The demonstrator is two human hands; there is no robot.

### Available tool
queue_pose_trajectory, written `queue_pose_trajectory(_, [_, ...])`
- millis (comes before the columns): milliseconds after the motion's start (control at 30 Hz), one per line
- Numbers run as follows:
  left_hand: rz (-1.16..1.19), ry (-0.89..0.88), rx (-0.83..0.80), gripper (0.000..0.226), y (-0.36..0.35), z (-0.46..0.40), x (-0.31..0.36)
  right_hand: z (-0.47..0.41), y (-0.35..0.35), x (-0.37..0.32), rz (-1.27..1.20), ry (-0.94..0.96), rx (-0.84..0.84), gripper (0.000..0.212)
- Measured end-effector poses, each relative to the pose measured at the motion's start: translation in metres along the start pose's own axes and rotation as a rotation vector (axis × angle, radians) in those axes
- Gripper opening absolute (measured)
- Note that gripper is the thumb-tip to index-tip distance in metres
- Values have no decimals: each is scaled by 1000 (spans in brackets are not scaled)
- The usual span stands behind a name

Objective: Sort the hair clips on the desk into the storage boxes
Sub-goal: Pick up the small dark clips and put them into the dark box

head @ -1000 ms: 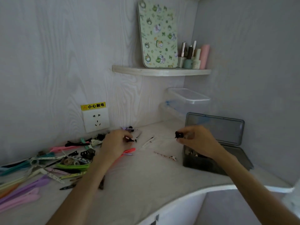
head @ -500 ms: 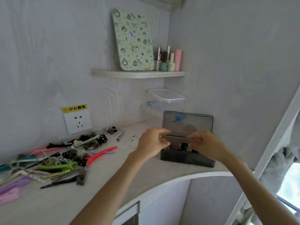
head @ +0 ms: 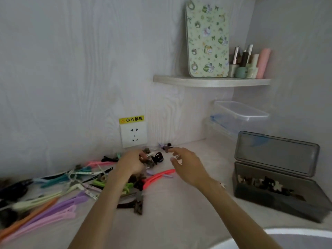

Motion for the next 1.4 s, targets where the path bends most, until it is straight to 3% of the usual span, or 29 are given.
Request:
queue_pose_trajectory(133, [93,-2,-39,53,6,-11,-14,-20,-54,-16,91,92,-124,47])
queue_pose_trajectory(267, [92,-13,-124,49,10,-13,-26,-22,-70,-19,110,138,-78,33])
queue_pose_trajectory(400, [-22,-40,-166,42,13,-9,-30,-26,-62,-13,8,62,-92,28])
queue_pose_trajectory(533, [8,-137,-114,37,12,-5,-26,-26,-57,-10,-42,24,-116,25])
queue_pose_trajectory(700, [126,-170,-47,28,22,-4,-30,-25,-47,3,-298,-54,-77,20])
queue_pose_trajectory(800, [257,-176,16,24,30,0,-28,-24,-37,5,-408,-128,-2,29])
queue_pose_trajectory(900, [399,-214,148,19,44,6,-17,-16,-12,6,-553,-171,92,25])
queue_pose_trajectory(1000, [496,-282,226,31,52,18,16,5,24,9,-604,-131,107,5])
queue_pose_trajectory(1200, [341,-443,178,15,5,30,104,62,114,56,-301,-140,234,11])
queue_pose_trajectory(1300, [374,-556,73,4,-42,34,164,91,153,87,-189,-194,276,26])
queue_pose_trajectory(1400, [411,-580,10,27,-82,36,210,110,169,107,-106,-186,147,42])
Point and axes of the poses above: each hand's wrist, its own z-axis away from the middle knuckle, its own y-axis out of the back of the hand, x = y × z, the point moved 6 cm from there along -z, towards the middle knuckle, and after that the axes turned 7 degrees about -y, right-handed, at the moved point
